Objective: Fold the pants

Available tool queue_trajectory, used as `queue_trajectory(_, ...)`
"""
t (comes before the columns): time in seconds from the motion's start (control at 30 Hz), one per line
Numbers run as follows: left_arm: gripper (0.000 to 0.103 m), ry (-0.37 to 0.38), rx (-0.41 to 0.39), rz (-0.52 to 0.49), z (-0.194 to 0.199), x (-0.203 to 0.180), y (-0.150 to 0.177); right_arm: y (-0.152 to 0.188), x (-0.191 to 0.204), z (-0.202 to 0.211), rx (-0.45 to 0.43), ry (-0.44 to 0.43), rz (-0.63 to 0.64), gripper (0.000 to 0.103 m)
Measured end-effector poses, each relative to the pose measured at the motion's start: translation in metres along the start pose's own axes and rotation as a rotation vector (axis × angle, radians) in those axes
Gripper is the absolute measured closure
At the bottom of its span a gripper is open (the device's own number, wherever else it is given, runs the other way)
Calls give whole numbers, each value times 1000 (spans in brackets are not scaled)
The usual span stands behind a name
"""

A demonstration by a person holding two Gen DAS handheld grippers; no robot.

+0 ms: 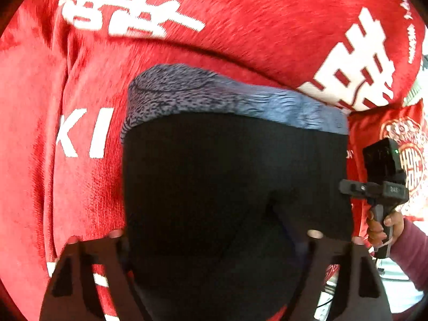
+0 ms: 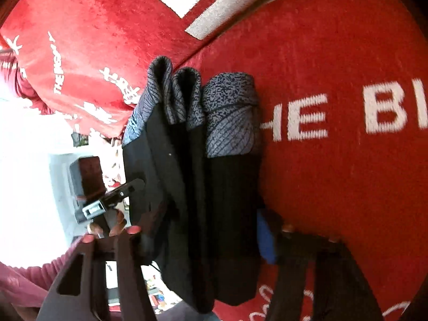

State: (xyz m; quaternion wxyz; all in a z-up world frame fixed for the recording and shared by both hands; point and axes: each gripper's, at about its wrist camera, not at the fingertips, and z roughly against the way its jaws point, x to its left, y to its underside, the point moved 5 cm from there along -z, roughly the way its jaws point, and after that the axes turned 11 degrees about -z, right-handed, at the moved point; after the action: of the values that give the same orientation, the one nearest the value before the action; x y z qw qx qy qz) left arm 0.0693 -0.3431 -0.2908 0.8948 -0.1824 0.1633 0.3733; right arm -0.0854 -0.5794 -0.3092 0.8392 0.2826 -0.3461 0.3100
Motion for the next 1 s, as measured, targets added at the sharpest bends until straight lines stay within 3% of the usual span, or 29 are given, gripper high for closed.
queue_trajectory(0.13,41,4,-10,8,17,-2,1,10,14,8,-28,-45,8,63)
queue_trajectory(0.53,42,-3,15,-11,91,-16,55,83,46,22,3,-146,-30,64)
queue_trajectory(0.83,42,-2,66,-30,78,21,103,123,27,-22,-22,-154,-91,64)
queue_trajectory(0.93,17,-67,87,-33,56,43,117,124,12,-44,-25,-83,-73,61)
queue_trajectory(0.97,5,-69,68,-26,54,48,119,124,9,-48,-31,-58,-60,59)
queue_trajectory(1.0,0,-64,55,-23,52,53,120,123,5,-49,-45,-55,-54,57)
